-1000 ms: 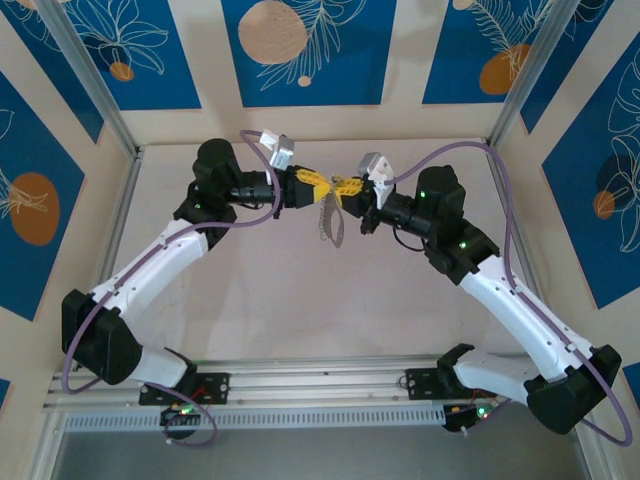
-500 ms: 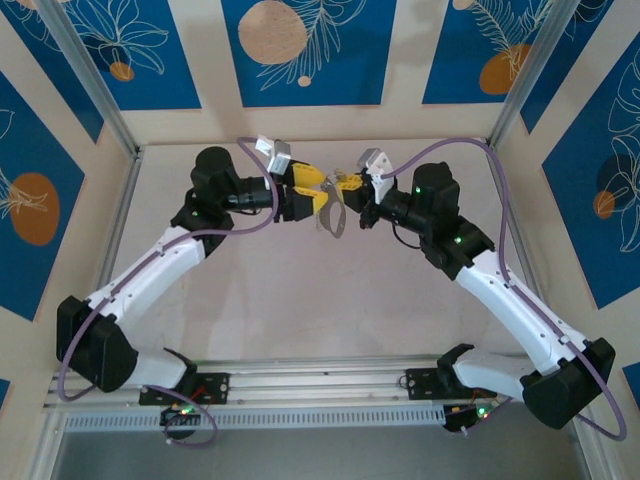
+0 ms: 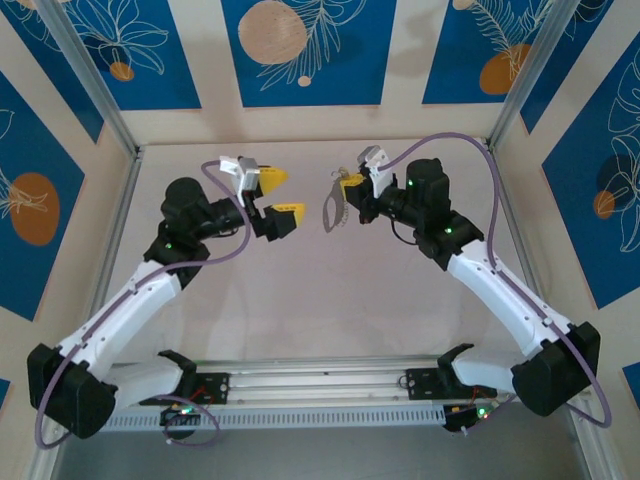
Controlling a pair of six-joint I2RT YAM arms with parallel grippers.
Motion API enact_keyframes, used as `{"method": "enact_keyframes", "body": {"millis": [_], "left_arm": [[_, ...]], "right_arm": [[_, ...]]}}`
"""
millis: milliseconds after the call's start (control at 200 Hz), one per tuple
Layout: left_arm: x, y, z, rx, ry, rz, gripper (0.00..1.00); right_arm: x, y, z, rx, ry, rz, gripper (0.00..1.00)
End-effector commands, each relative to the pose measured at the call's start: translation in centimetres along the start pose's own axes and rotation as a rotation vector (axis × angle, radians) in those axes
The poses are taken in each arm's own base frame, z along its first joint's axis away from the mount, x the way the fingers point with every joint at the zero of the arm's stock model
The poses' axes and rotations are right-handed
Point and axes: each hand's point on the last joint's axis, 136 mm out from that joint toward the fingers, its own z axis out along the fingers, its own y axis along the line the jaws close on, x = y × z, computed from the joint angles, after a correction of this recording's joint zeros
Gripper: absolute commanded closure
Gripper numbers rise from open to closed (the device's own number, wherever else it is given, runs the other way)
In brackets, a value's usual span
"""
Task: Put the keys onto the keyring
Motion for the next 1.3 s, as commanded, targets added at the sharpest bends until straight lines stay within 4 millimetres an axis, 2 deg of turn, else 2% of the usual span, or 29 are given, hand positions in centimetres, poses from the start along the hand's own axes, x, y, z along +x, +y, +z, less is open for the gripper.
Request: {"method": "enact_keyframes", "body": {"millis": [0, 255, 485, 610, 735, 835, 1065, 1190, 1295], "left_arm": [[-0.8, 1.3, -1.6, -0.128, -0.049, 0.013, 0.00], [0.4, 2.0, -3.9, -0.249, -0.070, -0.011, 0.00], [1.7, 2.2, -4.4, -0.265, -0.052, -0.047, 0.00], [2.2, 2.5, -4.4, -0.276, -0.039, -0.058, 0.00], [2.5, 2.7, -4.3, -0.279, -0.032, -0.062, 0.00], [2.9, 2.9, -4.1, -0.278, -0.028, -0.072, 0.00], [4.0, 3.4, -3.8, -0.283, -0.011, -0.104, 0.00], [4.4, 3.5, -3.8, -0.281, -0.001, -0.116, 0.00], [4.7, 3.5, -3.8, -0.285, 0.012, -0.124, 0.00]], "right_arm": [[0.2, -1.1, 0.9, 0.020, -0.020, 0.024, 1.00], [2.7, -3.9, 5.2, 0.012, 0.034, 0.085, 1.00], [4.4, -8.3, 10.5, 0.008, 0.093, 0.142, 1.00], [6.6, -10.3, 12.6, 0.023, 0.135, 0.184, 1.00], [10.1, -11.2, 13.2, 0.048, 0.193, 0.245, 1.00], [13.5, -10.6, 13.0, 0.049, 0.250, 0.312, 1.00], [21.5, -6.6, 10.5, 0.110, 0.433, 0.472, 1.00], [24.2, -5.0, 9.0, 0.146, 0.511, 0.524, 1.00], [25.3, -4.0, 8.3, 0.160, 0.557, 0.540, 1.00]]}}
